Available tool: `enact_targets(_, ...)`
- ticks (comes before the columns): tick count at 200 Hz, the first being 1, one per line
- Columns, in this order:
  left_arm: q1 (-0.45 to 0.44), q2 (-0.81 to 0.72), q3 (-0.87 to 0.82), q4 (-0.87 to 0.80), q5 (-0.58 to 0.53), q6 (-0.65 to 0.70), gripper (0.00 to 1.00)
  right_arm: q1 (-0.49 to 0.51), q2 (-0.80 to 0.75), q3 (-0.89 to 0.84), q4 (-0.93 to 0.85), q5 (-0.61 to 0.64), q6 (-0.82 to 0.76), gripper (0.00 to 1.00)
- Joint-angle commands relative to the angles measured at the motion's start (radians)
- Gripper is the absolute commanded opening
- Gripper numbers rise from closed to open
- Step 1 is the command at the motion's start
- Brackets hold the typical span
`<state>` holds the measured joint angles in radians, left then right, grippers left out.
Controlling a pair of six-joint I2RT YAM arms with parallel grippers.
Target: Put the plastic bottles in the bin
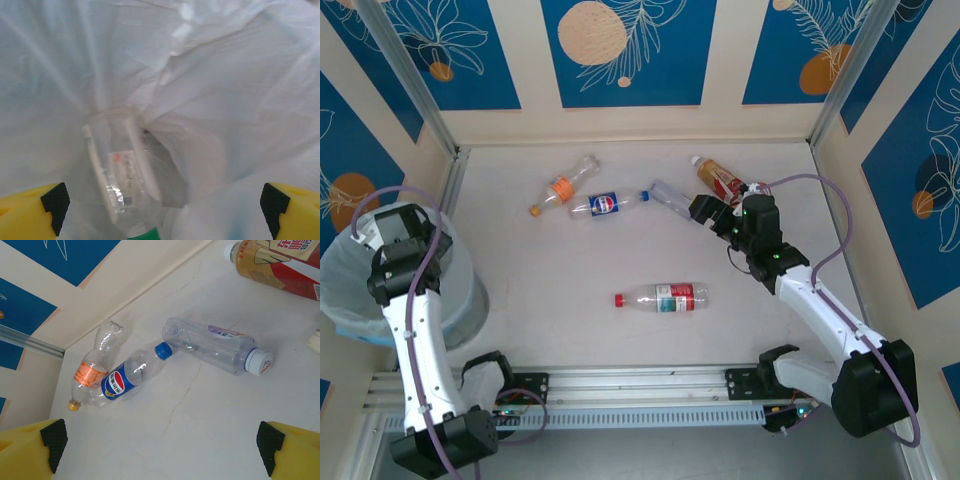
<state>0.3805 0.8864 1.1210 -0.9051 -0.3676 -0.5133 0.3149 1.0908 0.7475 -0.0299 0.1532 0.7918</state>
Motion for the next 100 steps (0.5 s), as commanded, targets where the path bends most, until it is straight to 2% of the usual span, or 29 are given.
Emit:
enact_targets(1, 0.011, -0.067, 0.043, 0.068, 0.156, 0.101, 0.99, 0.006, 0.013, 0.05, -0.059, -0.002, 0.003, 1.0)
enact_targets(34, 0.011, -0.094, 0.144, 0.044, 0.205, 0.195, 0.99, 0.008, 0.004, 0.063, -0.158, 0.006, -0.011, 1.0)
enact_targets(62, 0.009, -0.088, 0.195, 0.036, 0.349, 0.211, 0.99, 0.014, -0.018, 0.049, -0.188, -0.005, -0.097, 1.0)
enact_targets(100, 0.006, -0.11, 0.177, 0.09, 0.563, 0.185, 0.99, 0.022, -0.025, 0.067, -0.237, -0.067, -0.309, 1.0)
